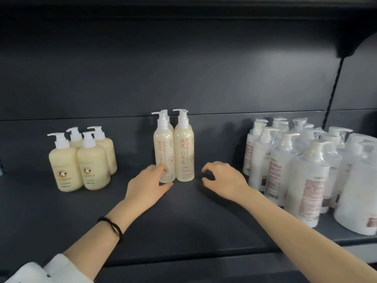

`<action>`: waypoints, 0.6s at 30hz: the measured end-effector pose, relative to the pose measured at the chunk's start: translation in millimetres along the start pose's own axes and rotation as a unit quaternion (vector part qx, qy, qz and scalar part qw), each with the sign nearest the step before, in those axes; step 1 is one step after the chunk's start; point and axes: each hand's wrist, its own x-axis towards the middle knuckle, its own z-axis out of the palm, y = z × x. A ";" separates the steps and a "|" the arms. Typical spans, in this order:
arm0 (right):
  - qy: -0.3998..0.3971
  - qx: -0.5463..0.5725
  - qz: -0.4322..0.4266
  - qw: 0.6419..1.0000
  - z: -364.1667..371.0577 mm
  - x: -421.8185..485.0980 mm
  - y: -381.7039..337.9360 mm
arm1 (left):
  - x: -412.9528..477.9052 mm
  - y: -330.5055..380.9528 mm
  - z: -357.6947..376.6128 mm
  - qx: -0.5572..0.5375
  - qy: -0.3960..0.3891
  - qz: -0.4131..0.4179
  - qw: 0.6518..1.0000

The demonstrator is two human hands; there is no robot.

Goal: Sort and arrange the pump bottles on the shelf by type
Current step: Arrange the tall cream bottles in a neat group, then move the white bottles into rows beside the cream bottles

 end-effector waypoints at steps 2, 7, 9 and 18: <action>-0.002 -0.013 -0.014 1.000 -12.3 -13.3 4.4 | -8.1 20.1 -5.6 0.018 -0.014 0.015 1.000; 0.011 -0.001 -0.049 0.999 -45.8 -57.8 20.7 | -32.2 84.8 -14.9 -0.004 -0.035 0.032 0.999; 0.023 0.008 -0.063 0.998 -60.0 -78.6 30.0 | -43.6 112.1 -16.9 -0.040 -0.031 0.035 0.998; 0.205 0.086 -0.081 0.972 -111.1 -149.6 89.3 | -71.3 222.9 16.2 -0.365 -0.075 0.010 0.928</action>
